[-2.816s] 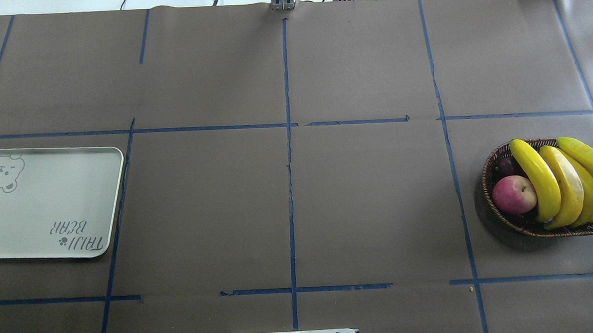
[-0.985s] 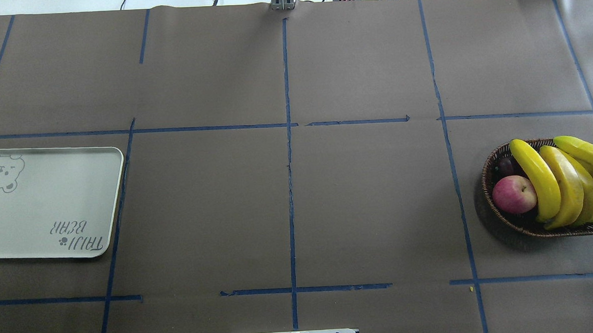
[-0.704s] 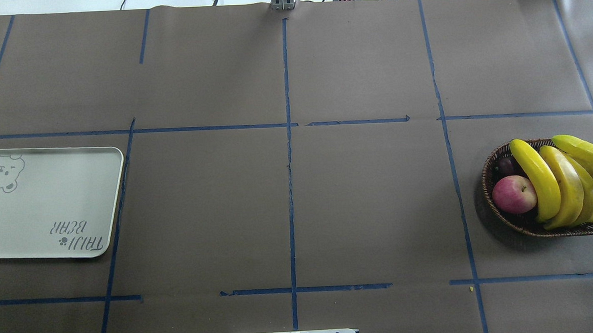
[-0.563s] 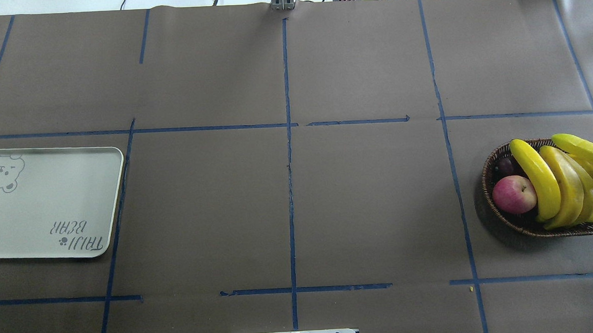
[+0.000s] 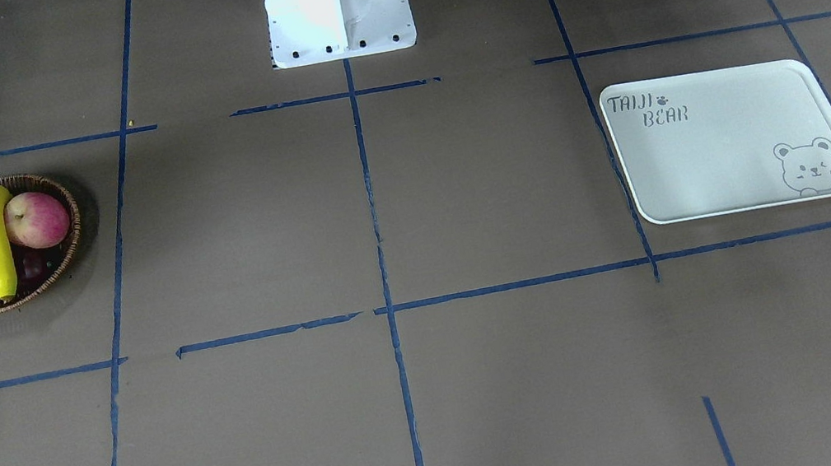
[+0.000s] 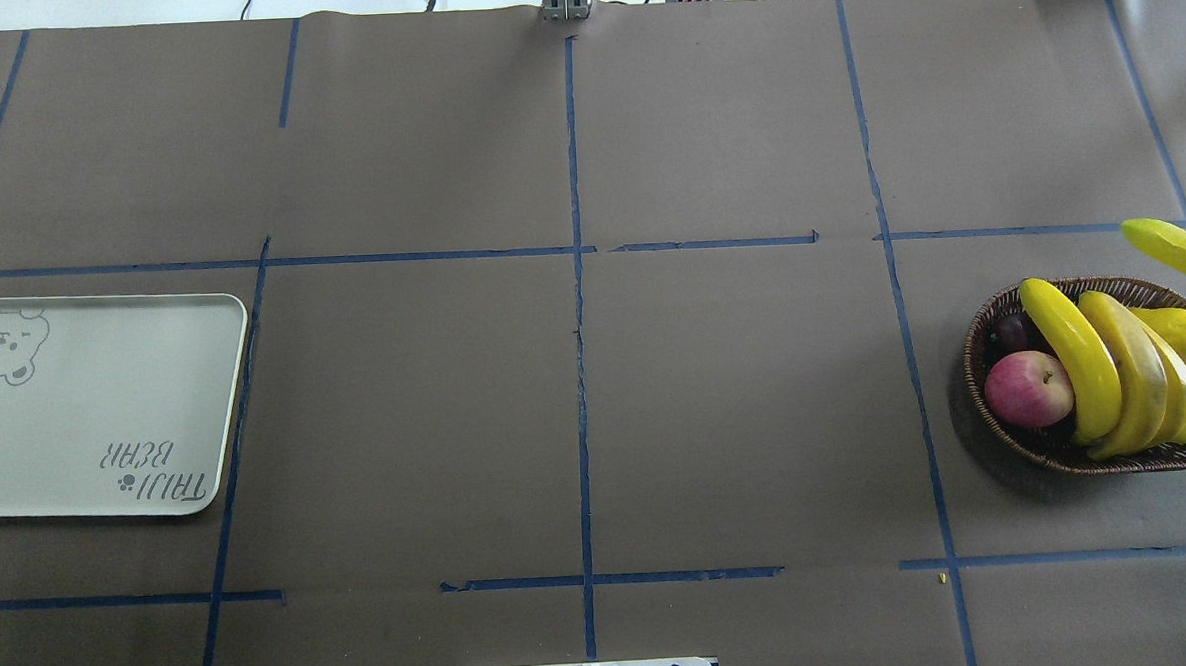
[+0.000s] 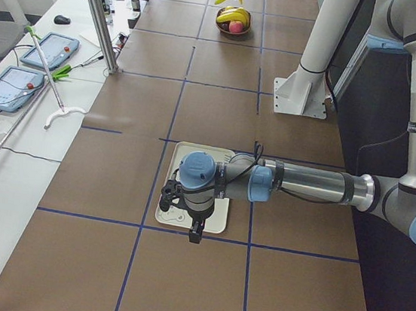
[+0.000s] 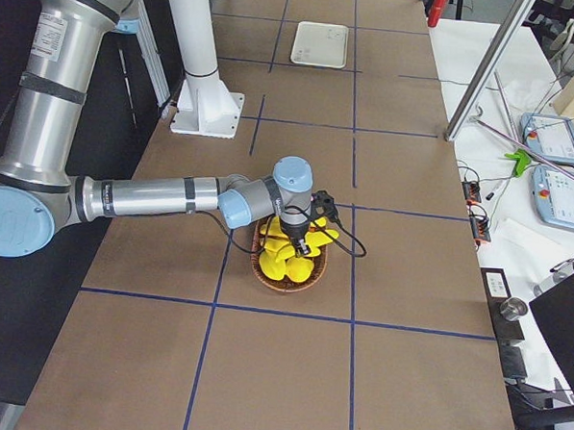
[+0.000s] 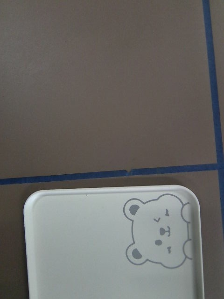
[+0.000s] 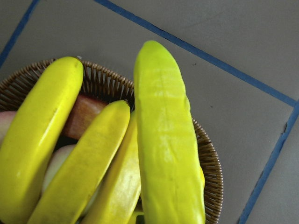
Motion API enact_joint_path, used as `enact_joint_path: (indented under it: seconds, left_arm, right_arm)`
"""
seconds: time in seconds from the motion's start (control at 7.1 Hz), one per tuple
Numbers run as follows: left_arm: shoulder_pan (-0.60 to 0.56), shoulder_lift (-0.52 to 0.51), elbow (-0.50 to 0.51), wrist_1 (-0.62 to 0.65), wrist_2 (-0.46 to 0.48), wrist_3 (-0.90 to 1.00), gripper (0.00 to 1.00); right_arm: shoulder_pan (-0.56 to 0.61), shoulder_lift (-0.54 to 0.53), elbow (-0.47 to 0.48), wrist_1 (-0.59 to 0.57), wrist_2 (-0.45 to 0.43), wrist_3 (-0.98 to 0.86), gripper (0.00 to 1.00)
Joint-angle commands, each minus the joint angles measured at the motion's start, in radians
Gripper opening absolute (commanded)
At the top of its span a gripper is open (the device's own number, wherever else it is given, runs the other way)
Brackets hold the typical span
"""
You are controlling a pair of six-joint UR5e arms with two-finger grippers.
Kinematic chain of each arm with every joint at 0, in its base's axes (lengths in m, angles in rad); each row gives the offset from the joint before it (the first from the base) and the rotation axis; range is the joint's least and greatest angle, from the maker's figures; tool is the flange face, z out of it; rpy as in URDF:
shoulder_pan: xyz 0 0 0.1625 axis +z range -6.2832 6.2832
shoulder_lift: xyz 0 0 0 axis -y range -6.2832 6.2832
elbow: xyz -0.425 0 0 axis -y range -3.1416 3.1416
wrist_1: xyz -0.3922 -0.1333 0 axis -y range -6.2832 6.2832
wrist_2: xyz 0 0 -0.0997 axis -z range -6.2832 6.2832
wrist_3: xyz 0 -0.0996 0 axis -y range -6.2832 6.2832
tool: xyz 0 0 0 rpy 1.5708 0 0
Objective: Transfer all bananas from basket to plate
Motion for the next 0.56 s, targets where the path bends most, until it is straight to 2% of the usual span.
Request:
enact_joint_path:
  seconds: [0.0, 0.14, 0.28, 0.42]
  left_arm:
    - [0.023, -0.033, -0.059, -0.001, -0.004, -0.007, 1.0]
    - [0.025, -0.101, -0.061, -0.012, -0.002, -0.007, 1.0]
    - [0.025, -0.142, -0.064, -0.03, -0.007, -0.005, 1.0]
    - [0.028, -0.148, -0.058, -0.03, -0.072, -0.046, 1.0]
  right_arm:
    - [0.017, 0.054, 0.046, -0.025, 0.047, 0.108, 0.0]
    - [0.005, 0.089, 0.063, -0.014, 0.059, 0.118, 0.0]
    - [-0.043, 0.173, 0.065, -0.011, 0.078, 0.124, 0.01]
    - [-0.089, 0.209, 0.059, -0.011, 0.111, 0.18, 0.0]
